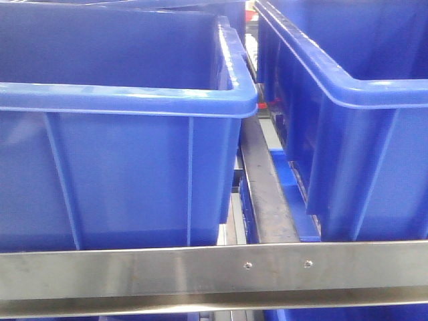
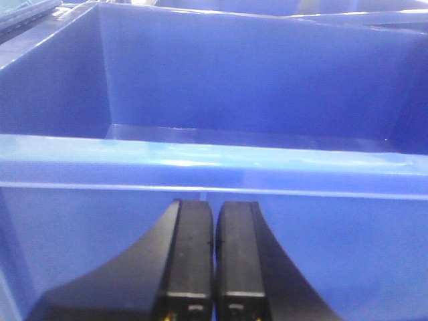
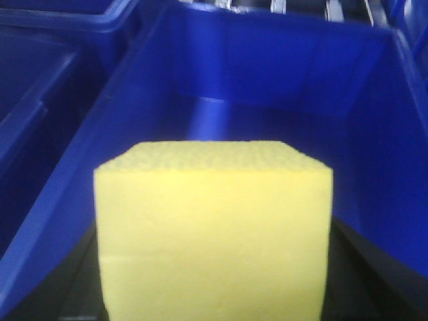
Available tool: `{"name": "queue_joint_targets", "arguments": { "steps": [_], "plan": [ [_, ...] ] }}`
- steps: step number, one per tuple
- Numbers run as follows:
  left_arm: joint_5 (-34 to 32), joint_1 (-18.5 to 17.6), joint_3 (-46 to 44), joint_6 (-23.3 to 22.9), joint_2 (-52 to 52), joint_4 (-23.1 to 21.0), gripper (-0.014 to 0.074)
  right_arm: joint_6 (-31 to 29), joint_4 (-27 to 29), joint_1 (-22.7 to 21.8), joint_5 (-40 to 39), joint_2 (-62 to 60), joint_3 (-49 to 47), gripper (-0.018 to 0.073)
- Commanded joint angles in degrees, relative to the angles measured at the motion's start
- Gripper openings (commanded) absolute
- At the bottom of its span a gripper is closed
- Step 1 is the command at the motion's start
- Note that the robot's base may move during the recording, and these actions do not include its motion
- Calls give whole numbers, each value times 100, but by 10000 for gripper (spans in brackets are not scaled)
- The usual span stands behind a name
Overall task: Place yellow foam block on left shelf second layer
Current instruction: 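Stop the base facing the blue bins on the shelf, then lower the cube into the blue bin and open the right gripper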
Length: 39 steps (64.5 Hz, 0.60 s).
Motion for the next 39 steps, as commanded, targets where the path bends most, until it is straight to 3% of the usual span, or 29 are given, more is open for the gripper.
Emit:
{"name": "queue_joint_targets", "arguments": {
  "steps": [1, 25, 39],
  "plan": [
    [-483, 13, 158, -22, -76, -42, 137, 332, -178, -44, -23, 835, -854, 306],
    [-483, 13, 158, -22, -76, -42, 137, 332, -951, -54, 1236, 3775, -3114, 306],
    [-483, 13, 158, -22, -76, -42, 137, 337, -1068, -54, 1116, 4832, -3454, 306]
  ]
}}
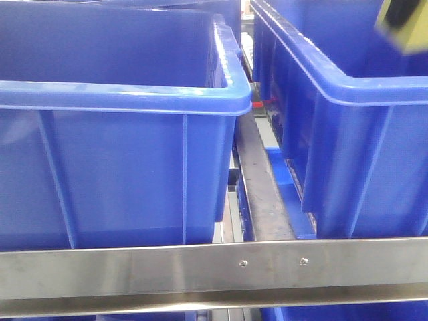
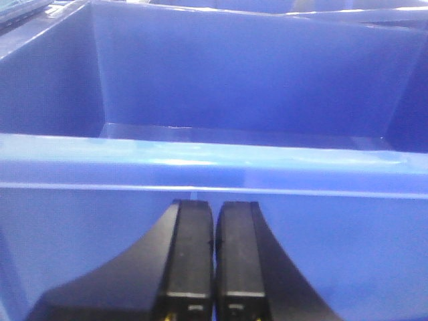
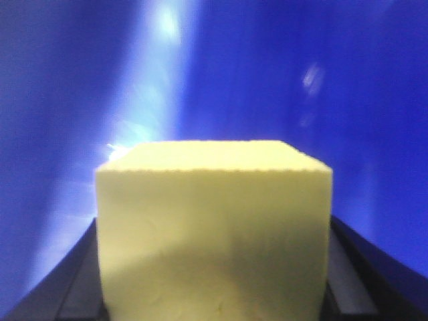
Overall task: Place yellow foam block on left shelf second layer
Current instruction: 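Lower the cube into the blue bin and open the right gripper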
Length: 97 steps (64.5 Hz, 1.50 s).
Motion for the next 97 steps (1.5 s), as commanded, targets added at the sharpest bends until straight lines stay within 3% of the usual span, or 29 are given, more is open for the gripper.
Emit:
{"name": "queue_joint_targets", "arguments": {
  "steps": [1, 21, 44, 59, 81, 97],
  "plan": [
    [-483, 13, 158, -22, -76, -42, 137, 14, -100, -54, -426, 102, -277, 306],
    [-483, 13, 158, -22, -76, -42, 137, 14, -94, -200, -700, 1060, -269, 306],
    [-483, 13, 158, -22, -76, -42, 137, 14, -52, -224, -854, 1366, -262, 321],
    [-483, 13, 158, -22, -76, -42, 137, 14, 90, -224, -899, 1355, -262, 644],
    [-483, 13, 158, -22, -76, -42, 137, 14, 253, -224, -823, 757, -142, 623],
    [-483, 13, 158, -22, -76, -42, 137, 14, 350, -224, -1424, -790, 1127, 621]
  ]
}}
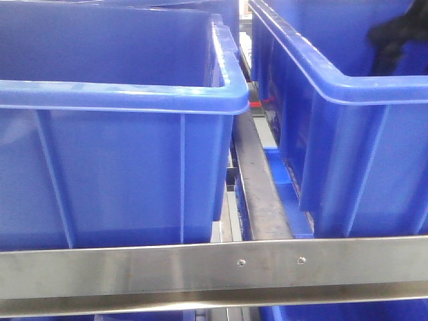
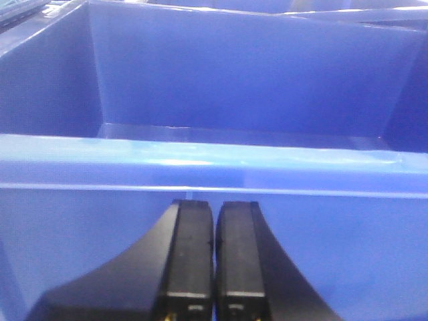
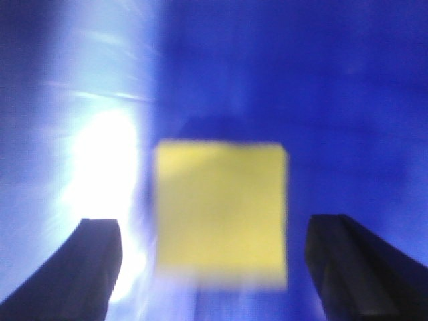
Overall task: Place yellow foam block on left shelf second layer
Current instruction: 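Lower the cube into the blue bin and open the right gripper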
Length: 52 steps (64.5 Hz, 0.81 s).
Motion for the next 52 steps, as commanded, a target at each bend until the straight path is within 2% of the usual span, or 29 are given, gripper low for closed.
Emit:
{"name": "queue_joint_targets", "arguments": {
  "steps": [1, 8, 16, 29, 40, 52],
  "plan": [
    [-483, 13, 158, -22, -76, -42, 137, -14, 62, -33, -572, -934, 414, 621],
    [-483, 13, 158, -22, -76, -42, 137, -14, 156, -33, -892, -1694, 1180, 610],
    [-483, 13, 158, -22, -76, -42, 137, -14, 196, -33, -1205, -2565, 1975, 509],
    [-483, 13, 158, -22, -76, -42, 137, -14, 201, -33, -1356, -3966, 3039, 237],
    [-483, 13, 158, -22, -76, -42, 137, -14, 205, -33, -1356, -5140, 3666, 77],
    [-483, 13, 158, -22, -76, -42, 137, -14, 205, -33, -1353, -6292, 3910, 58]
  ]
}}
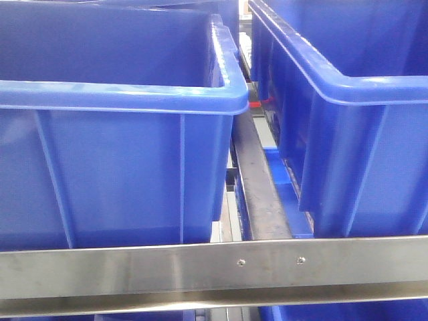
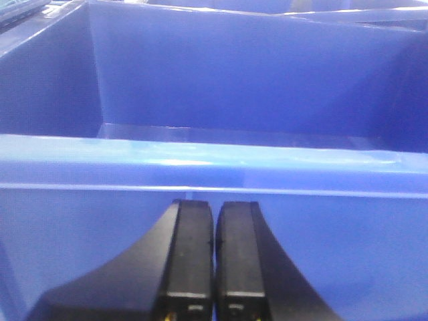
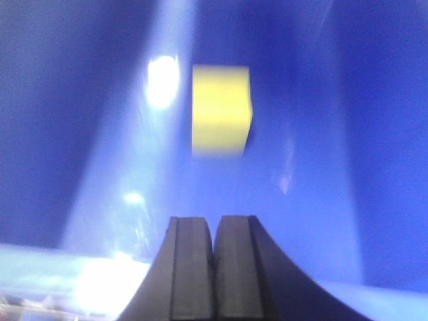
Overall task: Place yellow foam block on left shelf second layer
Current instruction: 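Lower the cube into the blue bin and open the right gripper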
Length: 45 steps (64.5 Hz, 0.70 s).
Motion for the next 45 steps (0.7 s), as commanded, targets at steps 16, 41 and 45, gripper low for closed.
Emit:
{"name": "queue_joint_targets", "arguments": {
  "steps": [16, 41, 45],
  "plan": [
    [-483, 13, 158, -22, -76, -42, 137, -14, 27, -33, -489, -933, -122, 58],
    [-483, 13, 158, -22, -76, -42, 137, -14, -14, -33, -495, -926, -77, 58],
    [-483, 13, 158, -22, -76, -42, 137, 5, -14, -33, -716, -926, 38, 58]
  ]
}}
